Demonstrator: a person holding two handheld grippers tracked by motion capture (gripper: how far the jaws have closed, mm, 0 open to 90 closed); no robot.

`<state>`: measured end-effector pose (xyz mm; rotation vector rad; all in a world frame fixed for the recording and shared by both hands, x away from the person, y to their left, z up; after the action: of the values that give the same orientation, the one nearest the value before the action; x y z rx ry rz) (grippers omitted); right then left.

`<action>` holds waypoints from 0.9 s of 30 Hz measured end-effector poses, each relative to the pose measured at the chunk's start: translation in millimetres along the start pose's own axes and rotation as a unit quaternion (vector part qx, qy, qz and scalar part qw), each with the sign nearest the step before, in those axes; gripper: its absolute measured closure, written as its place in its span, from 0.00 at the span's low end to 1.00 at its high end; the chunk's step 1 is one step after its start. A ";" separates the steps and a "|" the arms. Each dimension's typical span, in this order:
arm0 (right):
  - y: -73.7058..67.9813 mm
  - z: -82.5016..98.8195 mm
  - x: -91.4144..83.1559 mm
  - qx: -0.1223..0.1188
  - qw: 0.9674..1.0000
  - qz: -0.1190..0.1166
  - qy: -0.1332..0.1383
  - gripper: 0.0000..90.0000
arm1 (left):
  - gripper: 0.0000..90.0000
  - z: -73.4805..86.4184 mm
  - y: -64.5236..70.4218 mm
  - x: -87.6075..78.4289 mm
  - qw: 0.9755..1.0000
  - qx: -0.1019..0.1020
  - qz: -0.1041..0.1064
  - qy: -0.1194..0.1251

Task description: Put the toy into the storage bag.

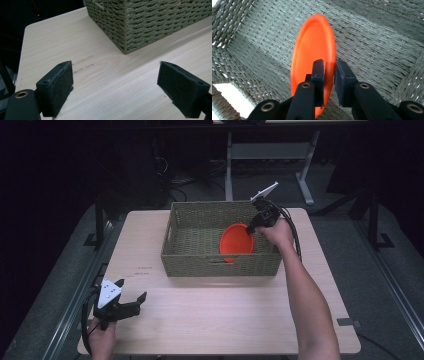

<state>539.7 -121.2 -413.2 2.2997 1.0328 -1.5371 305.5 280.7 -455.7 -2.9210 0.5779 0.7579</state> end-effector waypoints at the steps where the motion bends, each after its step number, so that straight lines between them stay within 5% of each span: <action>1: 0.4 0.7 -0.7 0.001 1.000 0.001 -0.001 0.85 | 0.14 0.0 0.2 0.1 1.000 -0.001 0.000 0.000; 14: 4.9 7.6 -14.4 0.006 1.000 -0.002 0.016 0.76 | 0.14 -0.4 1.5 1.1 1.000 0.002 0.001 0.000; 27: 3.2 18.6 -24.2 0.005 0.999 -0.019 0.042 0.55 | 0.14 -0.5 3.2 1.3 1.000 0.004 0.001 -0.002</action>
<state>522.7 -143.8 -401.1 2.3848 1.0968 -1.4737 305.6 277.2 -455.8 -2.9117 0.5834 0.7608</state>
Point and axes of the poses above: each handheld gripper's, and its own axes: x roughly forward along the jaws, z roughly out of its underside, y roughly to its right, the point moved 7 cm from there along x, roughly forward along the jaws, and after that the axes turned 11 degrees about -x, right-handed, at the moved point
